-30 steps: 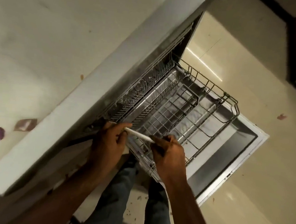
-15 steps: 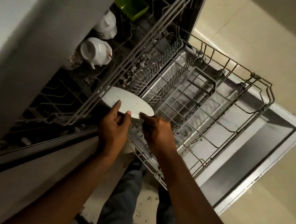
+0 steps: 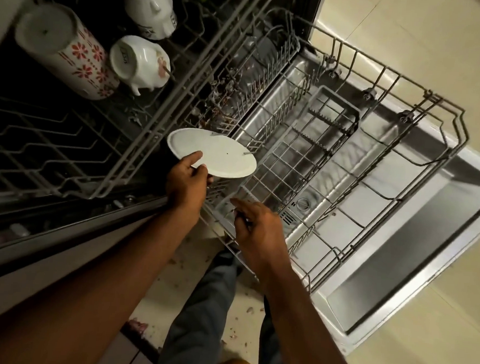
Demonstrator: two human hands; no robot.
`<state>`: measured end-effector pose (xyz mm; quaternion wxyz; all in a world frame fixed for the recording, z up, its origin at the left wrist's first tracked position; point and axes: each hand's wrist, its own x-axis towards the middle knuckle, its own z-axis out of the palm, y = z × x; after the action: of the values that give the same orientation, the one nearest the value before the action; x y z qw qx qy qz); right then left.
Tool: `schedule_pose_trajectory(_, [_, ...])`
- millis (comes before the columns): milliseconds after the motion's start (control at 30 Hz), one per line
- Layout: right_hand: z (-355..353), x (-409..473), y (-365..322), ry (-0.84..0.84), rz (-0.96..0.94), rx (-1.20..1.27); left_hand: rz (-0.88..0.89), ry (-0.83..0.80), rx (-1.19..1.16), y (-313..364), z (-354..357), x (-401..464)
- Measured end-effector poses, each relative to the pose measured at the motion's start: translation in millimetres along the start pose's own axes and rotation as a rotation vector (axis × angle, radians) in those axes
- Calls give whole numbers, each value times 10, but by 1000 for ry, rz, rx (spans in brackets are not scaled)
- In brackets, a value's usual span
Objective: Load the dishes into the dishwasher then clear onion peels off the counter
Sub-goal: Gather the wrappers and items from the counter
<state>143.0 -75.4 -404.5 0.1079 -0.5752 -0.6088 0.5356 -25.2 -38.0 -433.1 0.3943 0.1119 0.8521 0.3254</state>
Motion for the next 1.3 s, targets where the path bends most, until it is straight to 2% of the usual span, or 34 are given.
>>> schedule_pose_trajectory(200, [14,-1,-34,40,15,69,-4,-323,197,-47,120,-247])
schedule_pose_trajectory(433, [-231,-199,-184,38,-25,-19,10,-411,155,160,259,-499])
schedule_pose_trajectory(567, [-519,-411,-431,79,-47,-7,122,-441,257,314,-22,-859])
schedule_pose_trajectory(700, [-790,-628,-797,40,-77,-114,188,-554,301,537,-445,-1391])
schedule_pose_trajectory(800, [-1026,-853,-1231,8,-107,-185,277,-519,411,615,-779,-1702])
schedule_pose_trajectory(933, [-1302,-1180,-1814,-28,-195,-200,244,-469,467,1134,-1189,-2286])
schedule_pose_trajectory(1300, [-1768,-1958,-2818,-161,-483,-273,531,-340,731,1902,-2256,-3332])
